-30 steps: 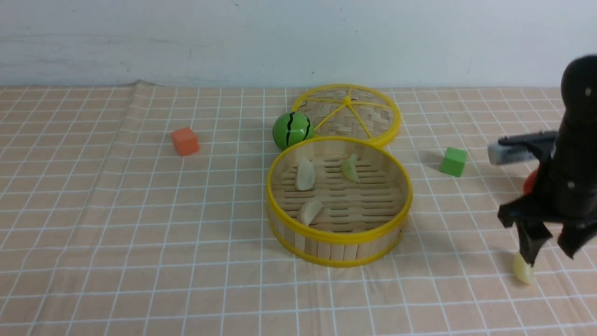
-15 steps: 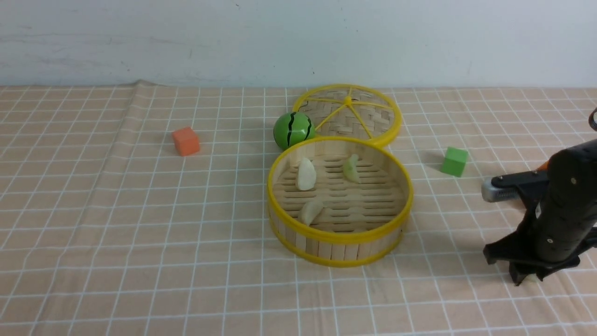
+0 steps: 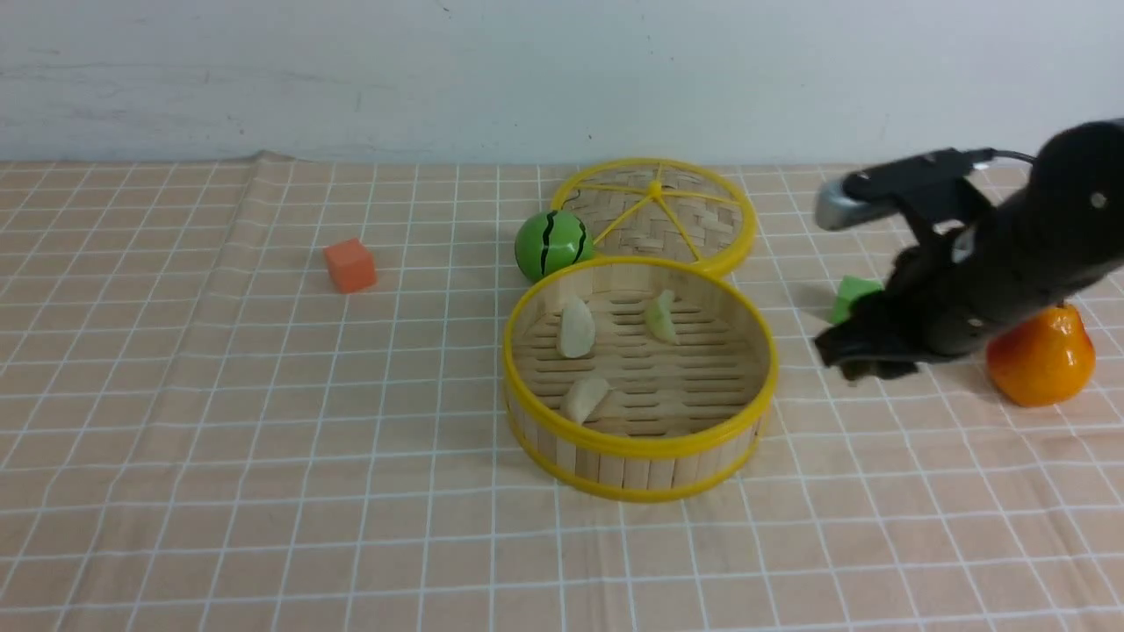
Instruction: Put the dumplings into the steamer on the table with the brown tablecloth.
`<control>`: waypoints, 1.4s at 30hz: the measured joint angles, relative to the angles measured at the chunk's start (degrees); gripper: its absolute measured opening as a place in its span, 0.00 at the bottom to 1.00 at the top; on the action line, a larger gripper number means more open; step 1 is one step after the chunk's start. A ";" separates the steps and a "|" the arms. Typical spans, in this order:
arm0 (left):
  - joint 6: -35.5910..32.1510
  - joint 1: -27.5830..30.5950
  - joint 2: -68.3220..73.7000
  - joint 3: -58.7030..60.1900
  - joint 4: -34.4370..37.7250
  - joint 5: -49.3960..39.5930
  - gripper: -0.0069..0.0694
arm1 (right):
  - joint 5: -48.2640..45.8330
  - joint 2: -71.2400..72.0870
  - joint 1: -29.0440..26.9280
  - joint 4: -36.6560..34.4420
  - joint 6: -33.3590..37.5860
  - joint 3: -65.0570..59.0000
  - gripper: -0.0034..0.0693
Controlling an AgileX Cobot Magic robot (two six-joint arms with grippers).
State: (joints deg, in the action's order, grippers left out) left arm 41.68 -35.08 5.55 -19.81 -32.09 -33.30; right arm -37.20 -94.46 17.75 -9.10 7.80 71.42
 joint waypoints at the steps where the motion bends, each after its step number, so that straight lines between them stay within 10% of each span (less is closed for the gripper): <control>1: 0.00 0.00 0.00 0.00 -0.05 0.00 0.31 | 2.33 -0.58 2.10 -3.64 2.25 0.14 0.38; 13: 0.00 0.00 0.00 0.00 -0.55 0.00 0.31 | 21.95 -16.42 7.83 -17.84 11.48 0.46 0.39; 21: 0.00 0.00 0.00 0.00 -1.05 -0.05 0.31 | 22.41 -14.33 7.77 -17.50 11.48 0.41 0.77; 27: 0.00 0.00 0.00 0.00 -1.06 -0.05 0.31 | 16.44 -2.33 6.46 -12.47 11.48 1.43 0.83; 34: 0.00 0.00 0.00 0.00 -1.11 -0.05 0.31 | 5.13 23.68 1.90 -8.41 11.48 3.05 0.63; 42: 0.00 0.00 0.00 0.00 -1.11 -0.05 0.32 | 1.46 49.19 0.14 -7.64 11.48 -4.29 0.18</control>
State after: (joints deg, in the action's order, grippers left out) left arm 41.68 -35.08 5.55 -19.81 -33.20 -33.35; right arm -35.74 -45.27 17.89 -16.74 19.28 67.14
